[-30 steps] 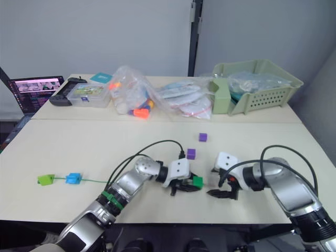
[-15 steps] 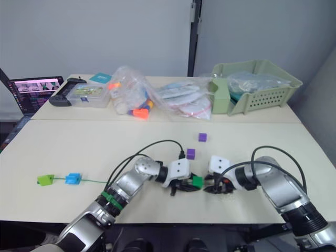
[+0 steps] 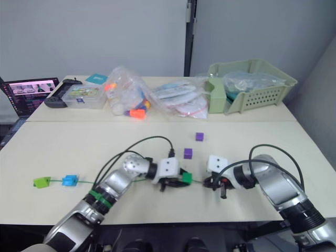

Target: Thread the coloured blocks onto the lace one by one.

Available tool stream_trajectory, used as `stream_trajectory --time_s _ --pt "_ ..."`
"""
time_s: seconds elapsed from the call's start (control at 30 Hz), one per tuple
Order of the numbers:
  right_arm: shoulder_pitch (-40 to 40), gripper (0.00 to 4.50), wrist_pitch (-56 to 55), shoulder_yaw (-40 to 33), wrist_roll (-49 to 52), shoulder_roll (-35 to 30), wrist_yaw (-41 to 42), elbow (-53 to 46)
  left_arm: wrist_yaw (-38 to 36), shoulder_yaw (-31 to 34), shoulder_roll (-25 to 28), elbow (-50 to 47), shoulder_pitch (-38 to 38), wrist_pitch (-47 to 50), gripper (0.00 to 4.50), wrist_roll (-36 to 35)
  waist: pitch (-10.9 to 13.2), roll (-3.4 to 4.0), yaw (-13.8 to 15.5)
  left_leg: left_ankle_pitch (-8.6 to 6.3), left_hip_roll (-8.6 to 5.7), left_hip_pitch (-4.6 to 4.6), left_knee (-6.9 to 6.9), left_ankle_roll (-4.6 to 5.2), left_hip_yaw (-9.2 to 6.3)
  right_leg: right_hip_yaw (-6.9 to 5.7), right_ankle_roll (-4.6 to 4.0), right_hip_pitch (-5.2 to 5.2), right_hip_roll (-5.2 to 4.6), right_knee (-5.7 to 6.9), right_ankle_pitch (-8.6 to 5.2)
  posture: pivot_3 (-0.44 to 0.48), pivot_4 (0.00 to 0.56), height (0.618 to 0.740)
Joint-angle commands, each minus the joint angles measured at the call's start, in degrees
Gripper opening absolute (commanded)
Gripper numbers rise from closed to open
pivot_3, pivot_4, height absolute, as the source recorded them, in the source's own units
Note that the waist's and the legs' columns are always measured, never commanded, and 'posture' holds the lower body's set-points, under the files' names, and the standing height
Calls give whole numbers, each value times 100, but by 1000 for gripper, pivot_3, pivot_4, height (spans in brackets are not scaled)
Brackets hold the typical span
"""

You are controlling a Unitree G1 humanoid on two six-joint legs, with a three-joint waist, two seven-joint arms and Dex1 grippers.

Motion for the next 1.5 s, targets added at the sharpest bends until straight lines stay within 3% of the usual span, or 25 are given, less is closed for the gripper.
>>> stream_trajectory --time_s 0.03,0.4,0.53,0.67,0.73,0.83,0.97,1.07,1.2,1.37,1.5 --pt "-205 0 -140 95 -123 88 101 226 -282 514 730 -268 369 30 1224 -248 0 0 -37 0 3 6 -4 0 1 2 -2 1 2 1 0 0 150 740" --pt "-583 0 -275 233 -190 378 329 575 -1253 2455 2882 -560 2081 -22 1224 -1592 0 0 -118 -1 12 8 -11 0 8 -1 -5 -4 -3 1 0 0 150 740" --pt "-648 0 -315 258 -227 456 378 665 -1411 2892 3419 93 2502 -686 1224 -1523 0 0 -116 -2 15 11 -17 -1 13 -3 -9 -10 -6 2 -1 0 150 740" --pt "-676 0 -340 266 -253 493 423 717 -1484 3085 3815 712 2412 -1083 1224 -1421 0 0 -107 -2 15 16 -18 -1 18 -4 -13 -7 -6 2 0 0 150 740" --pt "-665 0 -334 261 -262 496 450 719 -1602 3178 3945 765 2225 -961 2267 -1572 0 0 -106 -2 15 16 -18 -1 20 -4 -13 -8 -5 3 0 0 150 740" --pt "-638 0 -313 253 -260 492 478 690 -1773 3240 3995 641 2071 -739 3202 -1778 0 -1 -97 -3 15 12 -18 -2 22 -5 -12 -11 -5 3 0 0 150 740" --pt "-617 0 -266 244 -243 496 489 636 -1735 3322 3670 -261 1777 135 4471 -2471 1 -2 -82 -3 14 9 -17 -2 23 -5 -12 -11 -6 2 0 0 150 740" --pt "-619 0 -175 266 -211 544 493 575 -1469 3025 3137 -1441 1529 967 4471 -2985 1 -7 -5 -3 14 5 -8 -2 22 -6 -9 -8 -8 3 1 0 150 740" --pt "-599 0 -110 285 -203 565 529 508 -1175 2489 2487 -2089 1366 1309 4471 -2882 0 -6 8 -4 9 3 -5 -3 23 0 -5 -10 -6 3 4 0 150 740" --pt "-597 0 -9 277 -178 548 560 410 -855 1618 1558 -1977 1166 1044 4471 -2240 0 -8 36 -4 6 3 -4 -2 21 1 -5 -7 -3 1 4 0 150 740" --pt "-616 0 60 264 -175 534 570 370 -492 1040 488 -1177 804 480 4471 -1724 1 -8 64 -4 4 1 1 -2 19 1 -5 -5 -3 1 5 0 150 740"
